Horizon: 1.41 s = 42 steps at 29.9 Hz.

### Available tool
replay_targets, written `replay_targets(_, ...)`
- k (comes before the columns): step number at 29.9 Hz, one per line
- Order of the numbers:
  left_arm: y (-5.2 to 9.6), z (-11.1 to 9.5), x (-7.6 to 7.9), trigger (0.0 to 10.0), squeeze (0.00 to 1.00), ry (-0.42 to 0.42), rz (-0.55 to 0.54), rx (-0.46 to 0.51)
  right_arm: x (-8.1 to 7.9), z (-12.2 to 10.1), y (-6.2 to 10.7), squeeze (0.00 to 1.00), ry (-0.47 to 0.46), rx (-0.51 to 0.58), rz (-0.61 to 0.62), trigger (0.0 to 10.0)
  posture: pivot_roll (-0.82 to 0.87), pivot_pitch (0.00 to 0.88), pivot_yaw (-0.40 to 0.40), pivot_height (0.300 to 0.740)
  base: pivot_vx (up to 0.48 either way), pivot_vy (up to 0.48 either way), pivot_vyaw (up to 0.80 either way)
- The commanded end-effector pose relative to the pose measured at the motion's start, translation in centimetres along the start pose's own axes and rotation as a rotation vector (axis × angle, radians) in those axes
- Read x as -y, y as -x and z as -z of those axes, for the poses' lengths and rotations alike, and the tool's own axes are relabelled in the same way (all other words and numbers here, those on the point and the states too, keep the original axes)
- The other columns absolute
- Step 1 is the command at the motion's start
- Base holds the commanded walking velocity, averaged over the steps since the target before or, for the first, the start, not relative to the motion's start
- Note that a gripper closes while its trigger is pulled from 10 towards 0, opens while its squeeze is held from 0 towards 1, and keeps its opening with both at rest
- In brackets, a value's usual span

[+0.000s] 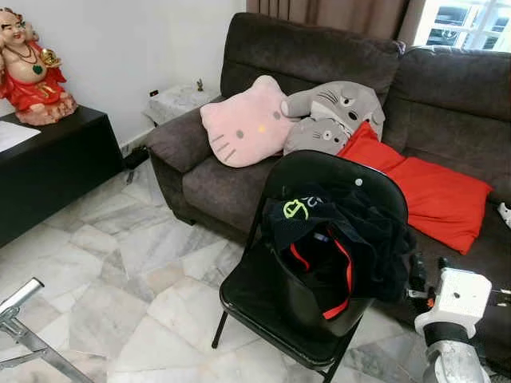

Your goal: Hang hanger

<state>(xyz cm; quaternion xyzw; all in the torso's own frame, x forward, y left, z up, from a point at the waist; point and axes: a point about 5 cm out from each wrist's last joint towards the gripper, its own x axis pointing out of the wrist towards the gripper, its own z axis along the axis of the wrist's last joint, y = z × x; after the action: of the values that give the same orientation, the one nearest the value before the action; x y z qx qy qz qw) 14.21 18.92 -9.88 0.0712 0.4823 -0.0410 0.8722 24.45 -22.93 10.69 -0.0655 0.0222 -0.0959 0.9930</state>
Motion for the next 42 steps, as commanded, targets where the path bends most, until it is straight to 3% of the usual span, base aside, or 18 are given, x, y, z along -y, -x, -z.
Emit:
replay_targets(1,0.2,1.3,0.4,10.0,0.00,-0.012,0.024,-0.058,0.1,-0.6,-0.1,0.17,-0.045,-0.010,0.000,10.0,-0.12,0.038,0.013,0.740,0.000,0.000,0.00)
replay_targets(2,0.2,1.3,0.4,10.0,0.00,-0.013,0.024,-0.058,0.3,-0.5,-0.4,1.00,-0.017,-0.025,0.007,10.0,-0.12,0.039,0.016,0.740,0.000,0.000,0.00)
replay_targets(8,0.2,1.3,0.4,10.0,0.00,-0.017,0.027,-0.060,-0.5,-2.2,-2.3,1.00,-0.063,-0.006,-0.064,10.0,-0.12,0.041,0.022,0.740,0.000,0.000,0.00)
replay_targets(14,0.2,1.3,0.4,10.0,0.00,-0.016,0.024,-0.059,-1.2,-3.5,-3.9,1.00,-0.031,-0.015,-0.119,10.0,-0.10,0.040,0.024,0.740,0.000,0.000,0.00)
replay_targets(19,0.2,1.4,0.3,10.0,0.00,-0.014,0.023,-0.059,-1.2,-3.3,-4.0,1.00,-0.033,-0.056,-0.117,10.0,-0.10,0.043,0.028,0.740,0.000,0.000,0.00)
replay_targets(25,0.2,1.4,0.3,10.0,0.00,-0.022,0.025,-0.063,-1.8,-2.8,-2.8,1.00,0.003,-0.116,-0.165,10.0,-0.11,0.044,0.036,0.740,0.000,0.000,0.00)
replay_targets(26,0.2,1.4,0.3,10.0,0.00,-0.024,0.027,-0.063,-1.9,-2.6,-2.8,0.49,0.014,-0.134,-0.180,10.0,-0.11,0.042,0.038,0.740,0.000,0.000,0.00)
replay_targets(27,0.2,1.4,0.3,10.0,0.00,-0.025,0.027,-0.063,-2.0,-2.5,-2.8,0.49,0.017,-0.142,-0.188,10.0,-0.11,0.040,0.038,0.740,0.000,0.000,0.00)
replay_targets(28,0.2,1.3,0.3,10.0,0.00,-0.026,0.028,-0.063,-2.0,-2.3,-2.8,0.00,0.023,-0.151,-0.194,10.0,-0.11,0.039,0.038,0.740,0.000,0.000,0.00)
replay_targets(33,0.2,1.3,0.3,10.0,0.00,-0.027,0.030,-0.062,-2.1,-2.2,-3.5,0.00,0.038,-0.167,-0.191,10.0,-0.10,0.031,0.035,0.740,0.000,0.000,0.00)
replay_targets(38,0.2,1.3,0.4,10.0,0.00,-0.027,0.030,-0.060,-1.2,-1.8,-4.5,0.00,0.054,-0.214,-0.120,10.0,-0.10,0.022,0.033,0.740,0.000,0.000,0.00)
replay_targets(42,0.2,1.2,0.4,10.0,0.00,-0.025,0.032,-0.059,-0.5,-1.1,-5.2,0.00,0.006,-0.280,-0.077,10.0,-0.09,0.015,0.033,0.740,0.000,0.000,0.00)
